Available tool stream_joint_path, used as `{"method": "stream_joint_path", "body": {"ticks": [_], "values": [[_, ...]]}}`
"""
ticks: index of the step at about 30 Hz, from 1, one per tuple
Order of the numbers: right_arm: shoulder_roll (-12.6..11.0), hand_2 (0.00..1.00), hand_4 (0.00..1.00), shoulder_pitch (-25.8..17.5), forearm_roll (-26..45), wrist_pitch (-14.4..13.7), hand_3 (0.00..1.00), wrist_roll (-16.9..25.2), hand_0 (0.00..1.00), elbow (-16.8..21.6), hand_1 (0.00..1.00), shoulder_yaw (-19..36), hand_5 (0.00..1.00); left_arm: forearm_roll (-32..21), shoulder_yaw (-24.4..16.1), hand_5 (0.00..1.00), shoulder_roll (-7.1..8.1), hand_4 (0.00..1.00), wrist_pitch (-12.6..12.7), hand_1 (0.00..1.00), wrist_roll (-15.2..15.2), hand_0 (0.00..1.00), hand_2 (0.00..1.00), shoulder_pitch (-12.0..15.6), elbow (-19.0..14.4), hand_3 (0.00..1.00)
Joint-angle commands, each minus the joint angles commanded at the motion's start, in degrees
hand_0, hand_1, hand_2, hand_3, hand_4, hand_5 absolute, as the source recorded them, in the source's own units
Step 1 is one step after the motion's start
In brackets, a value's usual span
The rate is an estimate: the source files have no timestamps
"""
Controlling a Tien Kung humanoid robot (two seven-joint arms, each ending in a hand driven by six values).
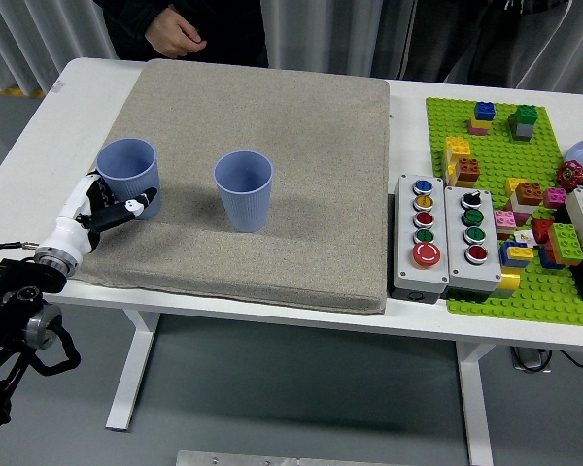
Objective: Pick cup pour cup place
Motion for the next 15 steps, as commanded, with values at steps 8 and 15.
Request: {"method": "stream_joint_path", "body": {"ticks": [8, 15], "values": [[0.01, 0.657, 0.002, -0.09, -0.08, 0.01, 0.616, -0.02, 0.716, 0.0, 0.672, 0.03, 0.249, -0.72, 0.09, 0.038, -0.12, 0.754, 0.32, 0.911, 0.16, 0.93, 0.998, 0.04, 0.11, 0.998], [0.0, 0.657, 0.002, -0.12, -0.31, 0.05, 0.616, -0.04, 0.716, 0.0, 0.672, 0.15, 0.249, -0.73, 0.08, 0.062, -0.17, 0.75, 0.27, 0.867, 0.23, 0.9, 0.984, 0.11, 0.1, 0.995]]}}
